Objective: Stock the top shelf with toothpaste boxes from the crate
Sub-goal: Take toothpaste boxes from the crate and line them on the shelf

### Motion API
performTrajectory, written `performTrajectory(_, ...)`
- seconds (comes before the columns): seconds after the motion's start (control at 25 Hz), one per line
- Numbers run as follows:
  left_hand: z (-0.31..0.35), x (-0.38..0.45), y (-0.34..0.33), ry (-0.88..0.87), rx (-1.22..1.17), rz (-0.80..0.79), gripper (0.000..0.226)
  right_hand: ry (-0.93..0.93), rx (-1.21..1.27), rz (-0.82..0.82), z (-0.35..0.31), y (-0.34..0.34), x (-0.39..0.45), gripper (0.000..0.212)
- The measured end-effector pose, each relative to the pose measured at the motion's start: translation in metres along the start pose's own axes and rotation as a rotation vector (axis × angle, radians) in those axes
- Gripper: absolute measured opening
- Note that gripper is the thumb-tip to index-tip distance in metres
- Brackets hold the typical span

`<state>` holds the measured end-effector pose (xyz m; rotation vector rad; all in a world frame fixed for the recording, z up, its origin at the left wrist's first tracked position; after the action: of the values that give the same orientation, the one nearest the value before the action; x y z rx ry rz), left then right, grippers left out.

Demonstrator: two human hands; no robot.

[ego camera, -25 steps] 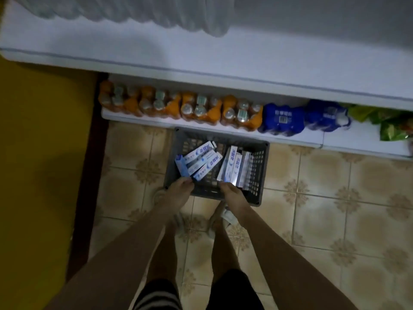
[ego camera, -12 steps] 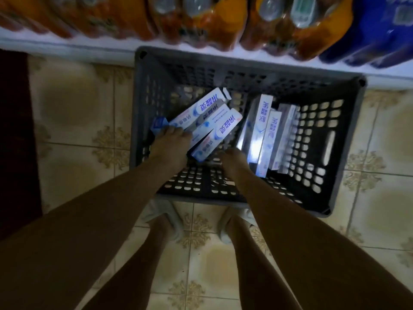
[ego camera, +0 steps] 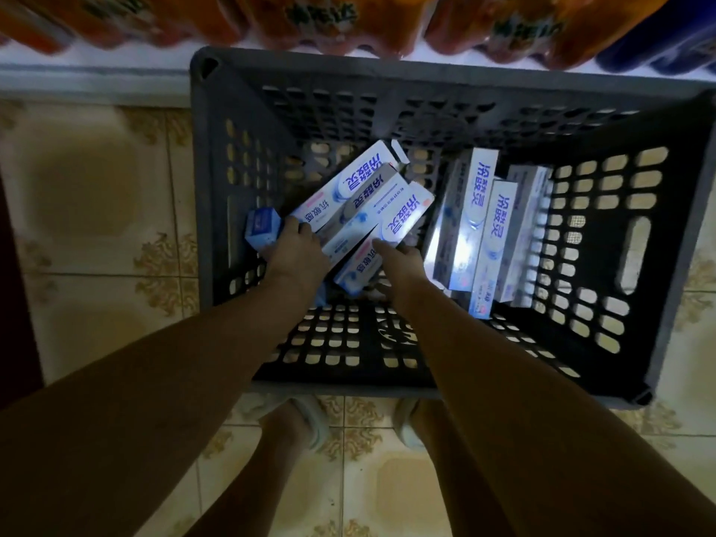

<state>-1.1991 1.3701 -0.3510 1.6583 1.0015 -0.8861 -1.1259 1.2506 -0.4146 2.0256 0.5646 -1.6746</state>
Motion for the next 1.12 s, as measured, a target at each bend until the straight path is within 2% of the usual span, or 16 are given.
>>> performTrajectory(0.2,0.005,-0.007,0.009,-0.043,-0.006,-0.132,0.044,-0.030,0.060,0.043,0.001,-0.009,0.010,0.037)
performTrajectory(0.4,0.003,-0.004,0.004,-0.072,-0.016,-0.134,0.042,0.015,0.193,0.092,0.003,-0.012,0.009,0.041)
performTrajectory(0.56,-0.006,-0.013,0.008,-0.030,-0.140,-0.091,0.036,0.030,0.238,0.135,-0.006,0.008,-0.009,0.004)
performTrajectory(0.68,-0.016,-0.028,0.023,-0.001,-0.320,0.030,0.038,0.010,0.250,0.107,-0.010,0.035,-0.034,0.026)
performTrajectory(0.76,-0.026,-0.041,0.039,0.031,-0.452,0.112,0.039,0.046,0.259,0.014,-0.016,0.044,-0.056,0.046)
performTrajectory(0.84,-0.038,-0.057,0.054,0.054,-0.507,0.167,0.039,0.132,0.164,-0.030,-0.029,0.053,-0.080,0.054)
performTrajectory(0.96,-0.057,-0.083,0.067,0.088,-0.584,0.130,0.044,0.315,-0.121,0.022,-0.056,0.065,-0.124,0.039)
performTrajectory(1.12,-0.090,-0.121,0.066,0.095,-1.116,-0.064,0.052,0.462,-0.344,0.003,-0.090,0.069,-0.175,0.039)
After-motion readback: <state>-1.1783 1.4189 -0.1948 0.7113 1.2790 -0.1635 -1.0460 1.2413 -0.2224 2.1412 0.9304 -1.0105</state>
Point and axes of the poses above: each hand's wrist, its own x-axis towards the middle knuckle, its own y-axis out of the back of the hand, z = x × y, the point moved 5 cm from there along x, towards the middle knuckle, and after that the axes turned 1 degree about -y, right-handed, at the moved point
